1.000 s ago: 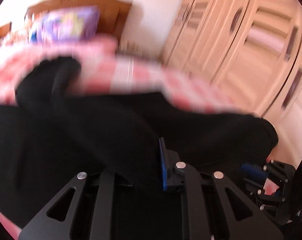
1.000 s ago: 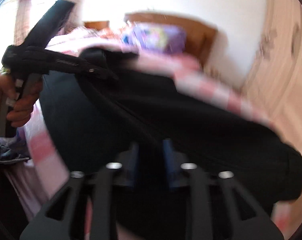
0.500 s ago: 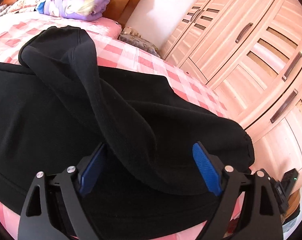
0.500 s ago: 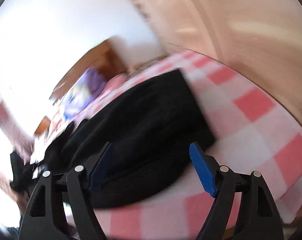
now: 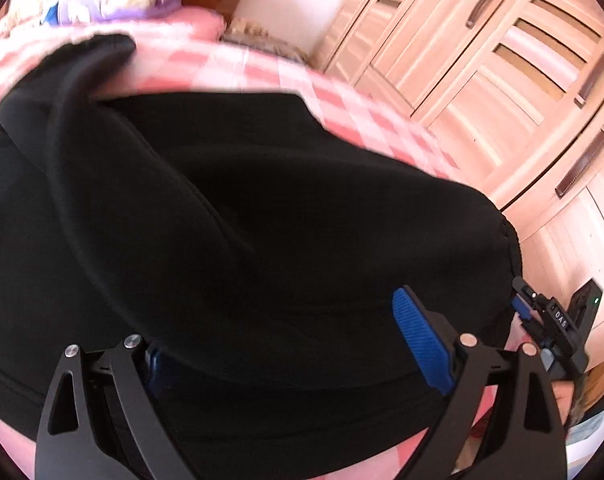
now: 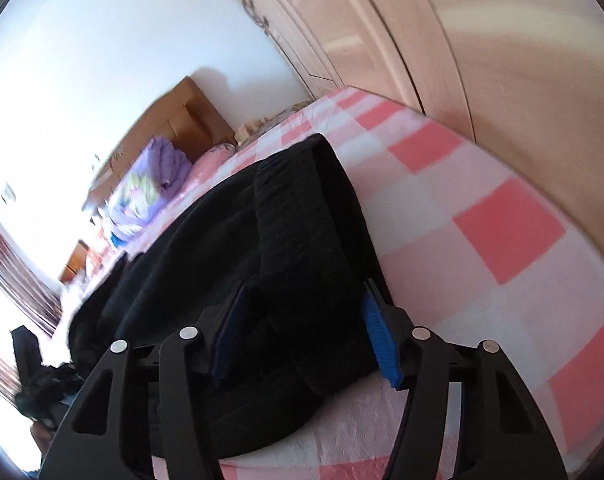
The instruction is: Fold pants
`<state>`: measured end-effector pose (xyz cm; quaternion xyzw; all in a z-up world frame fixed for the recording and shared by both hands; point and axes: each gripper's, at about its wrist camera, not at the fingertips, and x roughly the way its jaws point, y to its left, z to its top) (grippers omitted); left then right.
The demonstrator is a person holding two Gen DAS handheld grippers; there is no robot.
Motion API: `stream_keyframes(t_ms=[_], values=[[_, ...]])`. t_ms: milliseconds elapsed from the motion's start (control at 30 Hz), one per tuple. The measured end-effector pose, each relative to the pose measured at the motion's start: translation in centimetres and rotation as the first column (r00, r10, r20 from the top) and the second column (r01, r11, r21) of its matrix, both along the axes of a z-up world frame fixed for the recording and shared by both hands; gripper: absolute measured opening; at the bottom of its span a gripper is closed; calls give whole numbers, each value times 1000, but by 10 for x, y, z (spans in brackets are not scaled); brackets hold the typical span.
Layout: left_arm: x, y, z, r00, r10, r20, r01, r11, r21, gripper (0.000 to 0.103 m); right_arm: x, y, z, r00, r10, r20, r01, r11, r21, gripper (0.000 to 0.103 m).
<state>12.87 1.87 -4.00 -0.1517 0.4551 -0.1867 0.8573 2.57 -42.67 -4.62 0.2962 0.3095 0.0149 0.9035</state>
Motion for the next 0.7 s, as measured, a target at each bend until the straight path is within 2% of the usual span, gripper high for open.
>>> stream_keyframes(t_ms=[67, 133, 167, 233, 367, 400, 433, 467, 500, 567, 633, 700], values=[[2, -1, 1, 1000, 14, 22, -14, 1000, 7, 94, -2, 1, 3, 1000, 8, 10, -8, 1000, -14, 54], [9, 1, 3, 1000, 18, 15, -18, 1000, -10, 90, -4, 6, 11, 999, 21, 24, -20, 998, -64, 49], [12, 4, 4, 999, 28, 19, -28, 999, -25, 86, -3, 6, 14, 999, 23, 28, -21, 997, -72, 47], [18, 7, 7, 999, 52, 18, -51, 998, -37, 66, -5, 5, 20, 998, 35, 54, -31, 997, -70, 42], [25, 7, 3, 999, 41, 0, -41, 998, -53, 53, -7, 3, 15, 999, 30, 44, -28, 999, -40, 40], [25, 7, 3, 999, 46, 5, -46, 998, -47, 38, -6, 2, 11, 999, 29, 36, -28, 999, -30, 39], [24, 7, 3, 998, 53, 18, -53, 998, -17, 16, -6, -1, 8, 999, 26, 32, -25, 999, -21, 32], [24, 8, 5, 998, 64, 28, -64, 998, 9, 7, -9, -1, 10, 999, 16, 44, -15, 1000, -19, 24], [24, 12, 7, 998, 64, 30, -63, 998, -7, 7, -13, -2, 14, 998, 10, 67, -8, 1000, -18, 12], [19, 28, 23, 995, 69, 65, -62, 993, -105, 7, -22, -1, 28, 992, 10, 124, -7, 1000, -30, 11], [11, 35, 47, 988, 70, 140, -55, 992, -110, 7, -32, 5, 47, 985, 15, 172, -3, 998, -70, 10], [4, 43, 66, 981, 72, 180, -51, 991, -120, 8, -41, 9, 63, 977, 20, 212, 0, 996, -92, 10]])
